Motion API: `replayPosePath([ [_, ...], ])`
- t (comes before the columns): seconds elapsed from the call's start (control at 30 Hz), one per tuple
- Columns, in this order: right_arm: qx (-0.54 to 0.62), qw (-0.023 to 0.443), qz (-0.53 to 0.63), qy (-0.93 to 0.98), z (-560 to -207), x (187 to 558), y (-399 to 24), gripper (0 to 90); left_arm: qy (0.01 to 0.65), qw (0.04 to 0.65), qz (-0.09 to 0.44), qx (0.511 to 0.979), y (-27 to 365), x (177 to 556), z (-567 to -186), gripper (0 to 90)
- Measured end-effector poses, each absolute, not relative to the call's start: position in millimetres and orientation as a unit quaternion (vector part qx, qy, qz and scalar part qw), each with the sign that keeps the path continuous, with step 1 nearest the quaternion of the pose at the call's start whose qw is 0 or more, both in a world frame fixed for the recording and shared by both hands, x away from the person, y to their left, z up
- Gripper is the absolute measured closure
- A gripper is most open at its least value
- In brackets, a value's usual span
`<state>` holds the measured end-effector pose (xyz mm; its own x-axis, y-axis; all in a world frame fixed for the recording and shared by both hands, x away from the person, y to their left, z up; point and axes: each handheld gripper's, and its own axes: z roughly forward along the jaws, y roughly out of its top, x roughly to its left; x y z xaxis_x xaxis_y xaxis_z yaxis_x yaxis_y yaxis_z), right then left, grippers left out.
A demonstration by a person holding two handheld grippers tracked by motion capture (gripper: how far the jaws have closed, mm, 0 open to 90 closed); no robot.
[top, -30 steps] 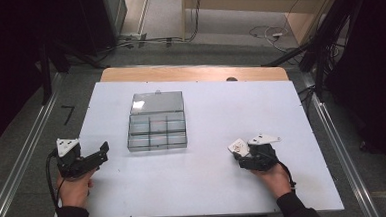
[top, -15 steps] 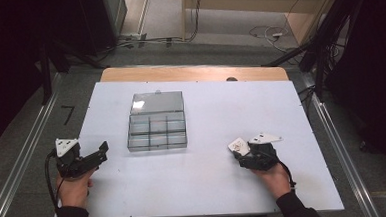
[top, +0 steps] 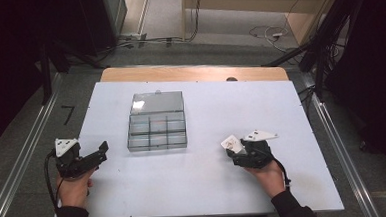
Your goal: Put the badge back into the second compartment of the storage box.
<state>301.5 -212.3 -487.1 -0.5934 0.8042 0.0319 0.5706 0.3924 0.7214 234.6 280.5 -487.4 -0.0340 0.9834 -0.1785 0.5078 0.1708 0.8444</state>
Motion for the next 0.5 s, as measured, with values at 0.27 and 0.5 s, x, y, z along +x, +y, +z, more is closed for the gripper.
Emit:
replayPosePath([
  [0.27, 0.412, 0.143, 0.37, 0.82, -478.9, 303.0, -194.1, 31.4, 0.65, 0.396, 0.294, 0.578, 273.8, 235.7, -489.3, 7.4],
  [0.5, 0.398, 0.136, 0.383, 0.822, -471.0, 302.8, -173.6, 31.4, 0.647, 0.396, 0.292, 0.582, 269.9, 234.9, -489.6, 7.4],
])
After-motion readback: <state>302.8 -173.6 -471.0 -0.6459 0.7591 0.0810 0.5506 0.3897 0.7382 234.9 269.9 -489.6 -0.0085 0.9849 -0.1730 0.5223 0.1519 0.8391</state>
